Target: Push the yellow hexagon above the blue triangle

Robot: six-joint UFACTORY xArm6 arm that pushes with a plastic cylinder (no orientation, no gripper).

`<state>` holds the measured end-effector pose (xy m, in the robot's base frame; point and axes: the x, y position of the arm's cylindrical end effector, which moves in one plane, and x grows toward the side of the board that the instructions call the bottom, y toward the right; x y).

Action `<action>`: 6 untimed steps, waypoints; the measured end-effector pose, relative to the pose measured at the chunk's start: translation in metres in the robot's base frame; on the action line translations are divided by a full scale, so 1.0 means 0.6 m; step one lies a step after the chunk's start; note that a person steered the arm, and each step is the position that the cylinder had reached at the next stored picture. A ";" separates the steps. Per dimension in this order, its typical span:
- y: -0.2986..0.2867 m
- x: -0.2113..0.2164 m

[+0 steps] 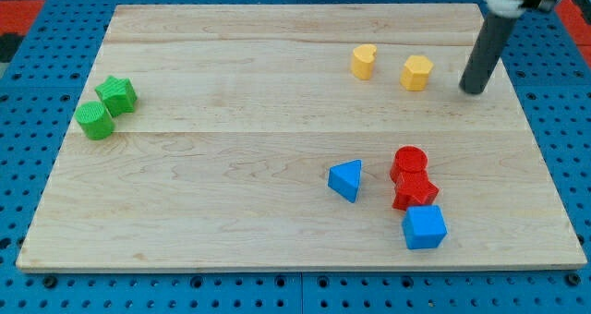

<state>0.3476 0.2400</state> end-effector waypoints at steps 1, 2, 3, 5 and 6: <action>-0.055 -0.057; -0.134 -0.019; -0.225 0.009; -0.257 0.060; -0.257 0.094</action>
